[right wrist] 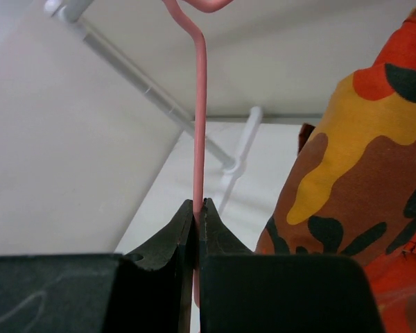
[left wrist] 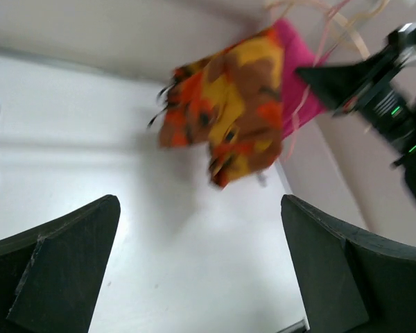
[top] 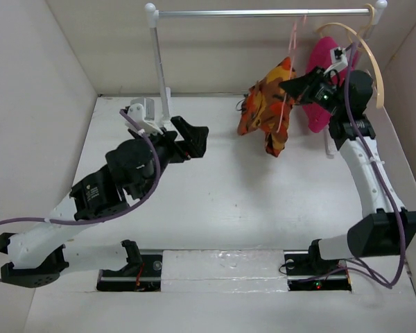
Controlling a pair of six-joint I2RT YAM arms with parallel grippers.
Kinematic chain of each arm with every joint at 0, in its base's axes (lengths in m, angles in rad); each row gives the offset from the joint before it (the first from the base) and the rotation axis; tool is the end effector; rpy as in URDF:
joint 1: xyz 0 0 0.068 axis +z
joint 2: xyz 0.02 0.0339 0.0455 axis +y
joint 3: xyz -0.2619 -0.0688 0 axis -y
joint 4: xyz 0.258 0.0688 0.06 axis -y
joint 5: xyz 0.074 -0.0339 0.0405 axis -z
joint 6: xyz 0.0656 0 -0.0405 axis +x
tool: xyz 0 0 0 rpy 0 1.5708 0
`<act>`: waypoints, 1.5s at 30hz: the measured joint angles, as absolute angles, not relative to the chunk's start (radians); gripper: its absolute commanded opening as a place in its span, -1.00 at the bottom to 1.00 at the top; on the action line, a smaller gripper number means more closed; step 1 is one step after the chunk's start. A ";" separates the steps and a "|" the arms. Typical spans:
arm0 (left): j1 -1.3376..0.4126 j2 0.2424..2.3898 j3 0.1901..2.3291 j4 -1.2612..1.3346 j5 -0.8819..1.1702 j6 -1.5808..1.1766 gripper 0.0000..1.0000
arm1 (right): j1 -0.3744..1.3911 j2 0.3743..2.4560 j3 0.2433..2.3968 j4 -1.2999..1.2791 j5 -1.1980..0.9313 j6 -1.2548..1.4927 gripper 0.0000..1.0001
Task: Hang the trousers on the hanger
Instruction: Place the hanger at the clothesline.
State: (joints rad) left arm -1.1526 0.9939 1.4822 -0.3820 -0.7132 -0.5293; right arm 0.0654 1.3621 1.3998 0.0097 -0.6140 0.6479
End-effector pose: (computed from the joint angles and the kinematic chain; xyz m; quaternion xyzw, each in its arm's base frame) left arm 0.1203 -0.1651 0.5202 -0.0550 0.6759 -0.3638 0.6386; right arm 0.3456 0.0605 0.4454 -0.0206 0.6930 0.4363 0.5736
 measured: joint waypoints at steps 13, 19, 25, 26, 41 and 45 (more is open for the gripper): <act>-1.152 0.894 1.320 -0.500 -0.705 -0.680 0.98 | -0.116 1.675 1.683 0.021 -0.664 0.694 -1.00; -1.151 0.883 1.314 -0.507 -0.704 -0.698 0.98 | -0.156 1.765 1.720 0.077 -0.710 0.767 -1.00; -1.151 0.899 1.302 -0.516 -0.699 -0.709 0.98 | -0.206 1.802 1.739 0.133 -0.742 0.845 -1.00; -1.151 0.903 1.302 -0.516 -0.698 -0.709 0.98 | -0.218 1.802 1.739 0.149 -0.751 0.858 -1.00; -1.143 0.948 1.302 -0.513 -0.697 -0.710 0.98 | -0.307 1.811 1.734 0.210 -0.818 0.876 -1.00; -1.143 0.948 1.302 -0.512 -0.696 -0.712 0.98 | -0.313 1.816 1.734 0.204 -0.830 0.855 -1.00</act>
